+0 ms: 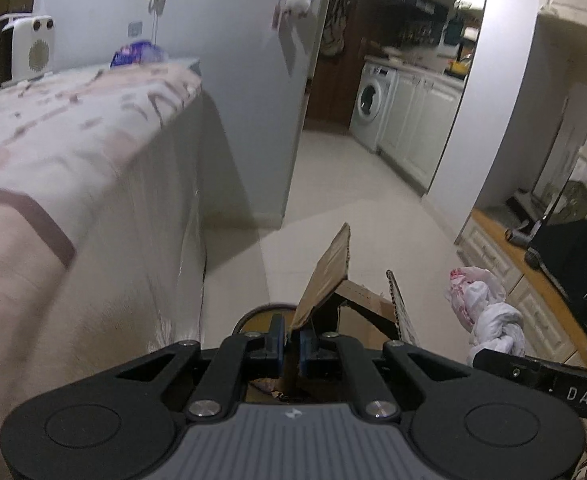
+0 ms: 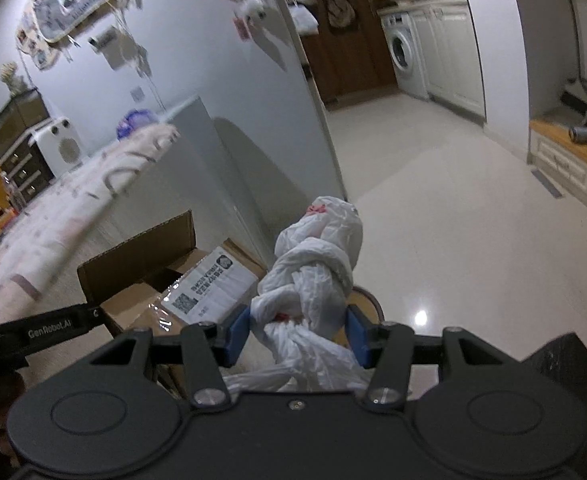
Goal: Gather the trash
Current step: 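Carry the cardboard box and white bag over the yellow wastebasket with both tools, then open the right tool dropping the white bag while the left tool drops the box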
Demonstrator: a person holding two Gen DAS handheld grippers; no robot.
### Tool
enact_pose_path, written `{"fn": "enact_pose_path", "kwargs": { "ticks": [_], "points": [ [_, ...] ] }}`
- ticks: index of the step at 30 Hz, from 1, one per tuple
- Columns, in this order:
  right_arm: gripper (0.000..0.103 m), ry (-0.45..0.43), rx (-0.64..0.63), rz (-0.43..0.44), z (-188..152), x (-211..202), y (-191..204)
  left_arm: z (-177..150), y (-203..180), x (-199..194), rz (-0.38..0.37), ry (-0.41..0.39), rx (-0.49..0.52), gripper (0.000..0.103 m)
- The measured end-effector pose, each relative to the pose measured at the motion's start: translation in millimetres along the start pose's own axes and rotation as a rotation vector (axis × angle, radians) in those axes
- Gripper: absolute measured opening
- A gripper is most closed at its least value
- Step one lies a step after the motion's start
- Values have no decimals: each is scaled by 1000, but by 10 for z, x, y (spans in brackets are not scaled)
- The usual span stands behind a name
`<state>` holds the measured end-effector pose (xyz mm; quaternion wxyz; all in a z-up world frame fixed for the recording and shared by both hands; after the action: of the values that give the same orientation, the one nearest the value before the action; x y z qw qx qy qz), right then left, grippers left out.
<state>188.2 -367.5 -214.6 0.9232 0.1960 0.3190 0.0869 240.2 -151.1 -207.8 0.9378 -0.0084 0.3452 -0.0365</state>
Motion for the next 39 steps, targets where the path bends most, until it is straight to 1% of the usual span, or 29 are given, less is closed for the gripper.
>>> {"fn": "enact_pose_path", "kwargs": {
  "ticks": [2, 7, 14, 18, 21, 24, 27, 29, 32, 35, 37, 39],
  "points": [
    [53, 29, 7, -10, -35, 143, -60, -32, -5, 156, 21, 18, 11, 7],
    [53, 104, 6, -26, -97, 529, -167, -110, 31, 560, 52, 81, -4, 7],
    [53, 210, -47, -57, -163, 1051, -277, -201, 94, 1129, 101, 152, -8, 7],
    [53, 252, -59, -64, -211, 1327, -371, -276, 109, 1452, 128, 184, -15, 7],
    [53, 273, -39, -71, -273, 1535, -490, -360, 118, 1708, 160, 205, -16, 7],
    [53, 288, 5, -75, -342, 1751, -624, -429, 150, 1967, 213, 217, -1, 7],
    [53, 301, 60, -80, -411, 2006, -775, -453, 205, 2248, 273, 206, 0, 7],
    [53, 304, 91, -75, -434, 2196, -840, -441, 233, 2433, 291, 200, -21, 7],
    [53, 313, 143, -64, -498, 2476, -974, -388, 205, 2697, 289, 184, -45, 7],
    [53, 313, 211, -33, -562, 2766, -1102, -364, 130, 2964, 274, 179, -55, 7],
    [53, 321, 232, -27, -598, 2930, -1168, -386, 91, 3155, 241, 205, -83, 7],
    [53, 336, 238, -25, -632, 3046, -1215, -435, 48, 3392, 188, 251, -142, 7]
  ]
}}
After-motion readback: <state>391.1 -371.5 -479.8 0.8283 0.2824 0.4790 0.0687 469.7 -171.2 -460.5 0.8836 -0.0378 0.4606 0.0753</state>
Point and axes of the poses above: each gripper's, at about its wrist camera, not at the fingertips, and x roughly the way its jaws point, y to its left, z to its top, the point moved 4 cm from there along x, roughly the way its jaws point, and after that the axes turned 9 degrees about z, right-handed, at the moved point
